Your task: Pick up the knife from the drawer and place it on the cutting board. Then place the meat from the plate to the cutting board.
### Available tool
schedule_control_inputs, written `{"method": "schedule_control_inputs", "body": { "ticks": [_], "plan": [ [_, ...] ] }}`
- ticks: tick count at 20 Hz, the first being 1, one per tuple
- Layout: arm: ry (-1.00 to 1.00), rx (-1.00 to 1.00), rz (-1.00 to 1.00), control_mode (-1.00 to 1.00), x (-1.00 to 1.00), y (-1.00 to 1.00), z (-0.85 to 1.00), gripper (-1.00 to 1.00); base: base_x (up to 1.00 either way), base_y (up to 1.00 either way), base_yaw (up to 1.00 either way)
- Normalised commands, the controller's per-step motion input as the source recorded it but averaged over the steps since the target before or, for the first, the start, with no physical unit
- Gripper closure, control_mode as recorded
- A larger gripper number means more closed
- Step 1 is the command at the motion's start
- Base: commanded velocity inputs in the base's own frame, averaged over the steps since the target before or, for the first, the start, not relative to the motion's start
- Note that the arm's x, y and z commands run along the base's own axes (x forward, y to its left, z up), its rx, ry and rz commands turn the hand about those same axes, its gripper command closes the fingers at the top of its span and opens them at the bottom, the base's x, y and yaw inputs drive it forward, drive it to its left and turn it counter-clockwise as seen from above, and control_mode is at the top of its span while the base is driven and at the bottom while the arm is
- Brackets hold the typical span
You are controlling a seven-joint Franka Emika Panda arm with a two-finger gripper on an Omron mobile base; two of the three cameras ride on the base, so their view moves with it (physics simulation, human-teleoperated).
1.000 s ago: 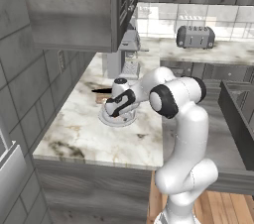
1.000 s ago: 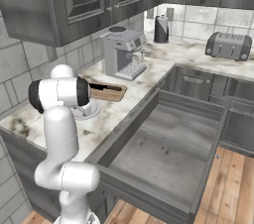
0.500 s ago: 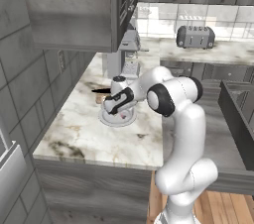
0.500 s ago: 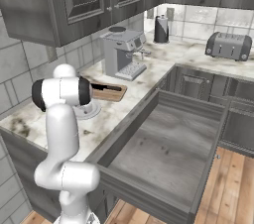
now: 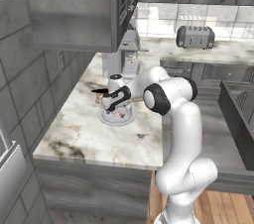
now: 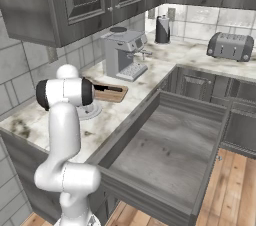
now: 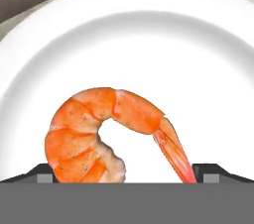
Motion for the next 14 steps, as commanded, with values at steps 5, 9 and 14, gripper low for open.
{"method": "schedule_control_inputs", "body": {
  "ticks": [5,9,14],
  "plan": [
    [0.00,0.00,0.05,-1.00,0.41,0.00,-0.82,-1.00,0.00,0.00,0.00],
    [-0.04,0.00,0.06,-1.00,0.37,-0.25,-0.60,-1.00,0.00,0.00,0.00],
    [-0.04,0.00,0.05,-1.00,0.11,-0.22,-0.61,1.00,0.00,0.00,0.00]
  ]
}}
